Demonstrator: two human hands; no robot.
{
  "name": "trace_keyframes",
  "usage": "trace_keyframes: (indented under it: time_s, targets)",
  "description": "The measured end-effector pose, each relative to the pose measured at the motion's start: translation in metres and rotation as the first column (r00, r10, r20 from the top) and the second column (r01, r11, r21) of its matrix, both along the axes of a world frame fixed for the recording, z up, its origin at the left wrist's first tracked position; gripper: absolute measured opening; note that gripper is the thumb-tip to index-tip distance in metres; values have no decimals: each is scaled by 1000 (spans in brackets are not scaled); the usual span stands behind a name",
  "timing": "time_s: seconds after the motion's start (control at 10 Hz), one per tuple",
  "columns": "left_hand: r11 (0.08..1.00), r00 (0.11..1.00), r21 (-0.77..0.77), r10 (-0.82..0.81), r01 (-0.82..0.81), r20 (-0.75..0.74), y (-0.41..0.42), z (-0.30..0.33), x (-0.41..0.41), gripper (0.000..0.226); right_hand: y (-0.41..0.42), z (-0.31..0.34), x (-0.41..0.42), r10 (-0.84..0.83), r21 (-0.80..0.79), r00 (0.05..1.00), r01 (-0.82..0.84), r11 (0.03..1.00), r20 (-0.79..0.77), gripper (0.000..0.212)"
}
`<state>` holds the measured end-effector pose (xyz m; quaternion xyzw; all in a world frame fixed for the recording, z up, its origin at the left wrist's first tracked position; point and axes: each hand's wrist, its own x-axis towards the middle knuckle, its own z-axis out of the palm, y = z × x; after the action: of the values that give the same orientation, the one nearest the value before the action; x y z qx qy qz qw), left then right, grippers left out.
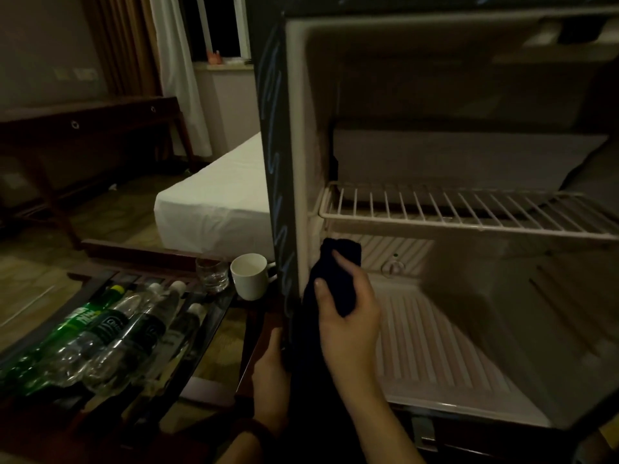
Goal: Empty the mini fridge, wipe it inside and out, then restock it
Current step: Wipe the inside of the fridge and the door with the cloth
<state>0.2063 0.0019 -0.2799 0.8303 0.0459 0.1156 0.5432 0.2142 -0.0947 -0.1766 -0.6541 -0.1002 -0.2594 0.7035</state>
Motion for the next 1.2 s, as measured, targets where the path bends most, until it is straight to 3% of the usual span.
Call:
trace_keyframes:
  time_s: [0.1,0.2,0.3,0.4,0.6,0.7,0.8,0.9,1.0,1.1,1.2]
  targets:
    - [998,1000,61,9,-7,-29,-4,19,-8,64,-10,16,25,19,-38,993,-24,999,-115,30]
    - [999,997,22,39,-37,-68,-7,17,-2,50,-24,27,63,168,38,943,-164,986,-288,18]
    - [999,997,23,48,-46,-66,-7,21,-1,51,-27,33,93,93,-80,923,-132,988,-373,25]
    - [999,996,36,41,-38,-74,-5,22,-2,51,-31,36,98,31,-213,915,-126,969,-402,47]
    - [999,998,34,33,-31,-55,-4,17,0,52,-50,18,47,215,-289,962,-256,923,-166,46]
    - [1000,998,22,3,-2,-62,0,17,2,50,-63,-8,21,315,-420,938,-346,839,-144,56]
    - [994,986,-32,-112,109,-121,3,21,1,57,-63,-32,12,304,-480,933,-359,800,-191,70]
    - [976,983,-142,-174,165,-59,4,38,-9,71,-58,-34,8,268,-458,934,-350,817,-235,75]
    - [963,985,-216,-145,163,97,8,67,-18,74,-57,-27,3,184,-575,976,-216,789,-114,69]
    - [964,958,-195,-128,181,256,6,101,-19,66,-58,-12,0,71,-807,976,128,577,205,70]
    - [960,953,-203,-132,191,272,1,111,-14,65,-57,-2,1,5,-856,959,252,450,285,71]
